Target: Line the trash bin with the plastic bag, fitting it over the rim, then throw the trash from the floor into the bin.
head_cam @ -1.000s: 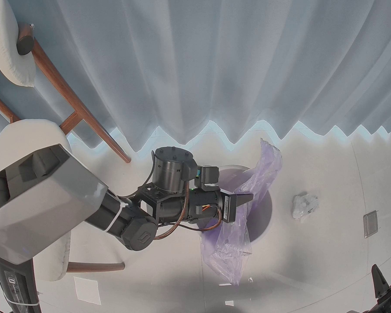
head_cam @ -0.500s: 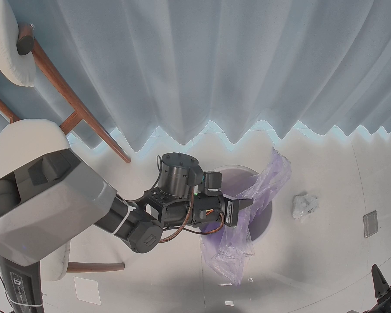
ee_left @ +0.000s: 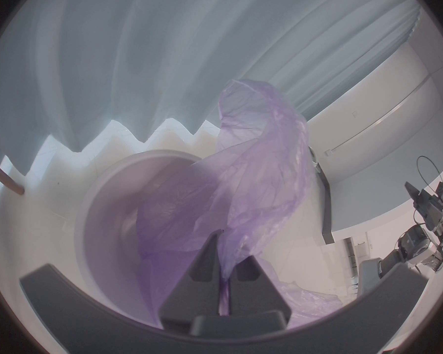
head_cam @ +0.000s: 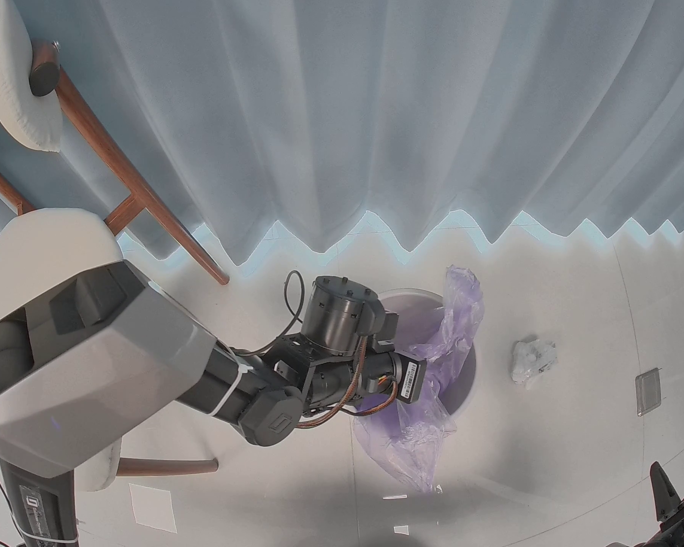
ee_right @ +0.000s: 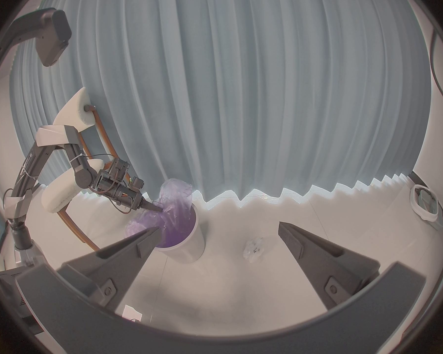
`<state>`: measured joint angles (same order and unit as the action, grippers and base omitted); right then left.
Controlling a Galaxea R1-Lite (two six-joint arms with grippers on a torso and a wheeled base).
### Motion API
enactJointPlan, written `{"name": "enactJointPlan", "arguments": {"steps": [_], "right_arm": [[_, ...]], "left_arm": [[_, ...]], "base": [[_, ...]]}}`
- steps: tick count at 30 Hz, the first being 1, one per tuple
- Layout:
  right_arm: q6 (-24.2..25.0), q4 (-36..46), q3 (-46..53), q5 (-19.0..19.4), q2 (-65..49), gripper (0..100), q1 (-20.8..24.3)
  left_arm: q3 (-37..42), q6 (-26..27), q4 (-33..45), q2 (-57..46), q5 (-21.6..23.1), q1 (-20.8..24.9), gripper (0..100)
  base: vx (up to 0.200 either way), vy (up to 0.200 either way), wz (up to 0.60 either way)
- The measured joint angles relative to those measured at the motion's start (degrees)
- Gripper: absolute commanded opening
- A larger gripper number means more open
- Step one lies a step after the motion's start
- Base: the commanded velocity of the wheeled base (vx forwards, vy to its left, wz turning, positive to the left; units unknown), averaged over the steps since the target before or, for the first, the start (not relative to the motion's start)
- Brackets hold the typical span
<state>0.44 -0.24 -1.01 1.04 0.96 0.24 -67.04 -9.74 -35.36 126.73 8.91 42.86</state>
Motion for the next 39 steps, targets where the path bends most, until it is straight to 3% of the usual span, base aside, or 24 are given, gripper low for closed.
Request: {"name": "enactJointPlan", "arguments": {"steps": [10,39], "right_arm": [[0.0,0.0,0.0,0.0,0.0,100,0.0],[-3.01,0.02,0.0,-0.13,0.0,100,-0.06]], "left_arm": [[-1.51,6.22,2.44,-0.27,-5.85,2.04,0],[4.63,6.3,1.89,-5.51,-5.79,7.66,0]], "base": [[0.0,0.0,0.0],[0.0,0.0,0.0]]}}
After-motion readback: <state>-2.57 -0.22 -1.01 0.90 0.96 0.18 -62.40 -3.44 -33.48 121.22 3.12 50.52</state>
